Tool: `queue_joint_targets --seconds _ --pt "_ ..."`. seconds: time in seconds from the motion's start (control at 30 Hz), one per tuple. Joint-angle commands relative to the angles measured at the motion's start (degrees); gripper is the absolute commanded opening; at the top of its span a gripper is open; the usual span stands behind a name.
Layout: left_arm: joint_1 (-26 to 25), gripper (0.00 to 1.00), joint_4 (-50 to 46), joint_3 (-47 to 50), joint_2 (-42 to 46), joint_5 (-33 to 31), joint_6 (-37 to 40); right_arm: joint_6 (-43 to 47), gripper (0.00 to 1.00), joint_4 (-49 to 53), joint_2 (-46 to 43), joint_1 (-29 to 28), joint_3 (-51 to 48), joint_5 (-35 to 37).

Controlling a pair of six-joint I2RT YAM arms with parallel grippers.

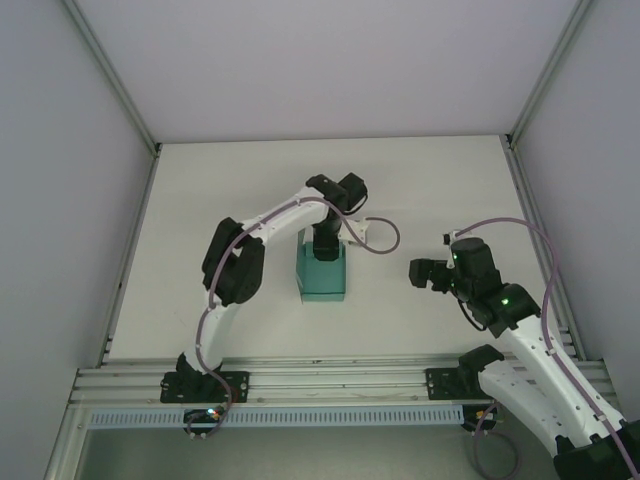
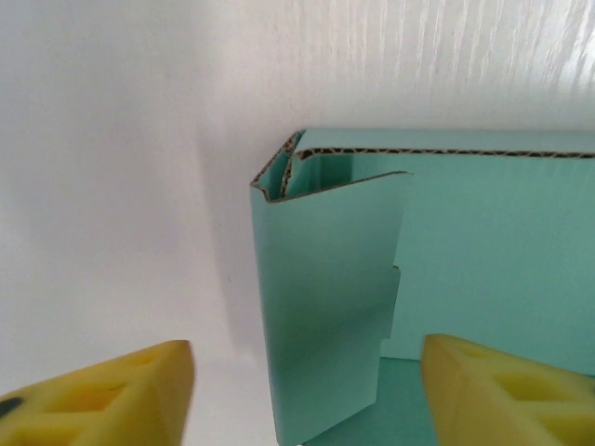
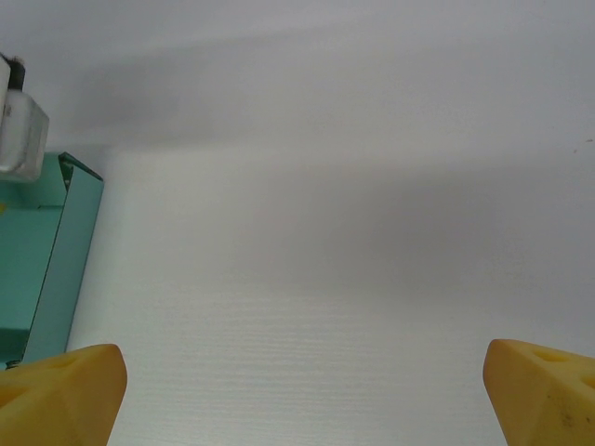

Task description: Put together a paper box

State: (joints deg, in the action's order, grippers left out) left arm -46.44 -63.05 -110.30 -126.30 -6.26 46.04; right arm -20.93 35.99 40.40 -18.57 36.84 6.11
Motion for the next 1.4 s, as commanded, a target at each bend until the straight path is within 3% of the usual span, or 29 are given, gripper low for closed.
queue_joint_targets --seconds 0.0,0.1,0.17,0.23,0.27,0.33,0.43,0.6,0.73,0.93,1.2,1.37 --pt "1.47 1.0 0.88 -2.12 6.17 8.63 -3.7 3.7 1.0 -3.74 0.63 0.29 -0.72 -4.77" --pt "3.66 1.0 13.12 3.27 15.26 12.52 -13.28 8.51 1.0 -9.09 3.79 0.2 0.34 -10.76" --pt "4.61 1.0 23.43 8.65 21.94 7.68 -22.17 11.17 1.0 -11.79 8.09 0.09 2.45 -13.62" --pt "5.55 1.0 30.69 13.32 28.39 -2.57 -34.02 15.13 1.0 -14.11 13.94 -0.46 5.09 -18.11" --pt "6.31 1.0 31.34 14.92 30.99 -7.13 -40.02 17.37 1.0 -14.76 17.25 -0.96 6.86 -20.57" --pt "9.25 1.0 29.69 19.16 36.72 -10.42 -51.2 22.64 0.99 -15.55 24.85 -2.56 11.29 -25.0" --pt "14.49 1.0 32.18 32.44 46.81 -7.16 -61.47 33.08 0.96 -12.08 37.74 -5.69 20.98 -29.22" --pt "19.78 1.0 35.67 54.17 62.66 -7.45 -73.36 47.71 0.81 -0.54 59.48 -8.96 40.75 -31.47" --pt "21.57 1.0 36.11 64.0 71.46 -5.92 -76.83 56.06 0.77 8.04 71.36 -10.84 52.41 -32.39" --pt "22.11 1.0 30.69 67.7 76.99 -7.75 -77.33 58.28 0.65 14.3 83.14 -11.85 63.97 -31.56" --pt "22.22 1.0 29.64 68.38 76.8 -8.24 -77.02 55.33 0.33 12.56 87.83 -12.2 65.91 -30.45" --pt "22.26 1.0 29.53 68.2 75.34 -8.33 -76.28 54.37 0.29 11.85 88.01 -12.96 64.94 -27.56"
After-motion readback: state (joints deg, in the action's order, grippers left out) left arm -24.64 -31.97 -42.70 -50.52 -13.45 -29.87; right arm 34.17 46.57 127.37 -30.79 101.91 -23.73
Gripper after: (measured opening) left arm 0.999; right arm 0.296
